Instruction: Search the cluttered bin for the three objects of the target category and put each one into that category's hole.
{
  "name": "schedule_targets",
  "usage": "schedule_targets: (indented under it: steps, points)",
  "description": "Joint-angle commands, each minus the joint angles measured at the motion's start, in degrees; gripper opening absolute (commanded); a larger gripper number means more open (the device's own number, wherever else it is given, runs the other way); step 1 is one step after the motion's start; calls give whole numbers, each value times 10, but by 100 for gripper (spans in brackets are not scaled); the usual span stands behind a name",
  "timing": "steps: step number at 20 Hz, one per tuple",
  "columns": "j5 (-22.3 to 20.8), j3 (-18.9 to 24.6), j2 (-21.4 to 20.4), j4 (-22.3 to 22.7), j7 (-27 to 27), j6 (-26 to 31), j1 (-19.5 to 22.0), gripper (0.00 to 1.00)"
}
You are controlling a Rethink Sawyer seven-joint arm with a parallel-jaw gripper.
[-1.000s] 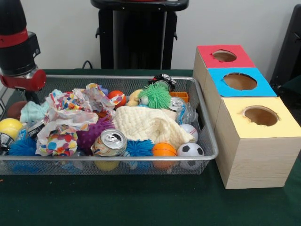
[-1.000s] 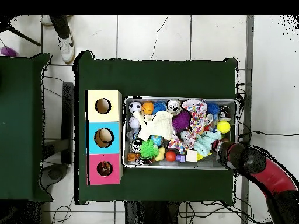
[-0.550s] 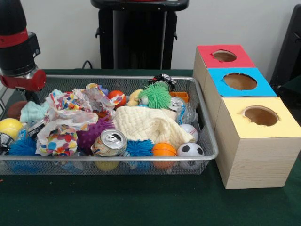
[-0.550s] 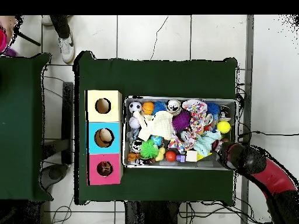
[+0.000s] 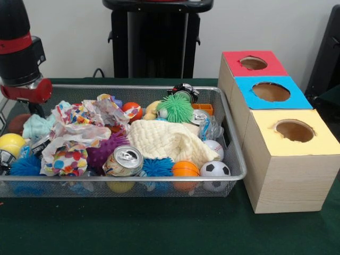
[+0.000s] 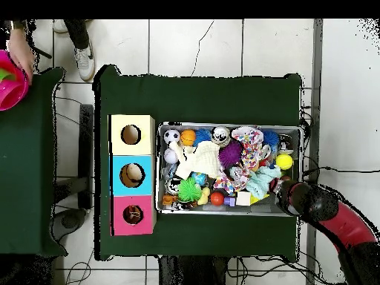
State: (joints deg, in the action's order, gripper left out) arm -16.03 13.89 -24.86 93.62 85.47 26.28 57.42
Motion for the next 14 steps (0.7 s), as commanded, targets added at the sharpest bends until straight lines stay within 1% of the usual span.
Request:
schedule_targets:
  steps: [1, 3, 7, 9, 14]
  points:
    - [-40, 16, 12, -23, -25, 26, -4, 0]
    - [-38, 13, 4, -22, -21, 31, -9, 0]
    - [-40, 3, -14, -1, -10, 25, -13, 0]
    - [-42, 2, -13, 4, -7, 19, -13, 0]
    - [-44, 5, -11, 0, -8, 26, -12, 0]
